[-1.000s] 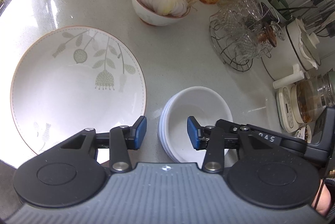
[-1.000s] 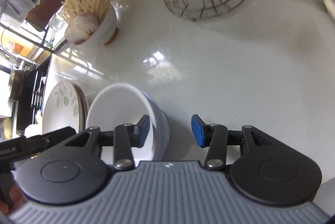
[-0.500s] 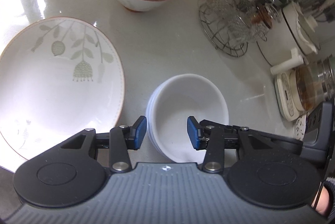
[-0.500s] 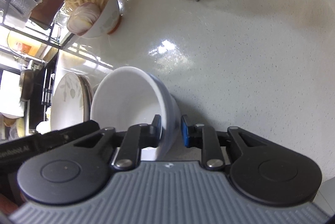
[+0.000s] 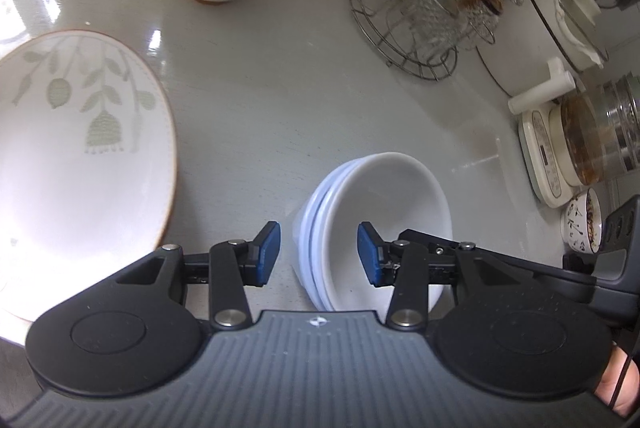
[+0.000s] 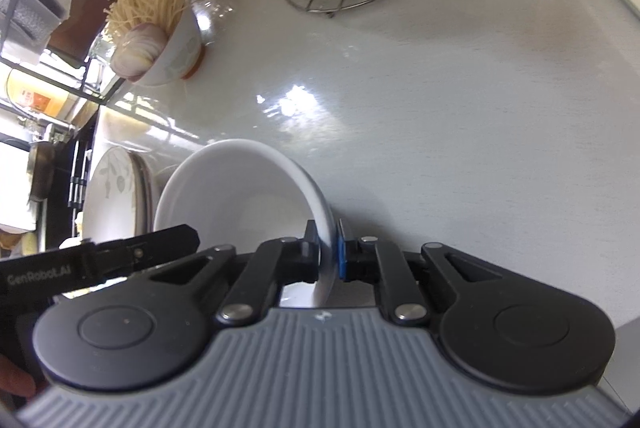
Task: Organize plates and bowls
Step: 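Close both tools on the rim of the nested bowl stack, then lift the bowl stack with both tools and carry it over the plate stack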
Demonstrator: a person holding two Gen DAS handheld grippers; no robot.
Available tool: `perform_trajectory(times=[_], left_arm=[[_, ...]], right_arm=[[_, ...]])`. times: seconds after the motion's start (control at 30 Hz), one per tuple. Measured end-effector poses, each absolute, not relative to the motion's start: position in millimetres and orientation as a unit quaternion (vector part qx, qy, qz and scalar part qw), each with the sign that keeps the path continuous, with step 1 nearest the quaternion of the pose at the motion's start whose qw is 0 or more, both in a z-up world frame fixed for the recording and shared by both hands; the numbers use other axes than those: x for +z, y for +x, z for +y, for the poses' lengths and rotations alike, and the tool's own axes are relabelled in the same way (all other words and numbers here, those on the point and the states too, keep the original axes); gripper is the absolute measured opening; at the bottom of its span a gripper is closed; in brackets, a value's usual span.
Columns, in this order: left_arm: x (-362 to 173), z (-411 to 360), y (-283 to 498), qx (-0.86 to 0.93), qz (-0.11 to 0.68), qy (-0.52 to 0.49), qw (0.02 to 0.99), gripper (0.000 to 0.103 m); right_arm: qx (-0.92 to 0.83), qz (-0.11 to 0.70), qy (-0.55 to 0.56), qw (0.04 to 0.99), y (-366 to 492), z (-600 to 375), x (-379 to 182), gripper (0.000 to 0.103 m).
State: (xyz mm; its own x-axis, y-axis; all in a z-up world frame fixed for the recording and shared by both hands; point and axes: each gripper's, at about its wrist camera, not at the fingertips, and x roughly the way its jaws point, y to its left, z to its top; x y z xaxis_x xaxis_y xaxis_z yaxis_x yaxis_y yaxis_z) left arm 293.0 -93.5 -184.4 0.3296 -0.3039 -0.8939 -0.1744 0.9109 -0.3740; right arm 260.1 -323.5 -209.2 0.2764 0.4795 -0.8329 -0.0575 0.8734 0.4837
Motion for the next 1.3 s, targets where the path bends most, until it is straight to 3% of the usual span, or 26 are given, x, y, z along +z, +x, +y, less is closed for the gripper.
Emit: perform_trajectory(times=[0.4, 0.67, 1.3], left_arm=[[-198.6, -118.8, 301.4, -0.079, 0.592, -0.182, 0.781, 0.046], [-209.2, -122.3, 302.1, -0.100, 0.608, -0.173, 0.768, 0.024], [-156.5, -134.0, 319.1, -0.166, 0.565, -0.139, 0.796, 0.024]], right_arm=[[0.136, 0.564, 0.189, 0.792, 243.6, -343.7, -205.4, 0.011], [0.117, 0.565, 0.199, 0.792, 237.3, -345.9, -205.6, 0.011], [0.071, 0.505, 0.245, 0.825, 221.4, -364.8, -161.8, 0.013]])
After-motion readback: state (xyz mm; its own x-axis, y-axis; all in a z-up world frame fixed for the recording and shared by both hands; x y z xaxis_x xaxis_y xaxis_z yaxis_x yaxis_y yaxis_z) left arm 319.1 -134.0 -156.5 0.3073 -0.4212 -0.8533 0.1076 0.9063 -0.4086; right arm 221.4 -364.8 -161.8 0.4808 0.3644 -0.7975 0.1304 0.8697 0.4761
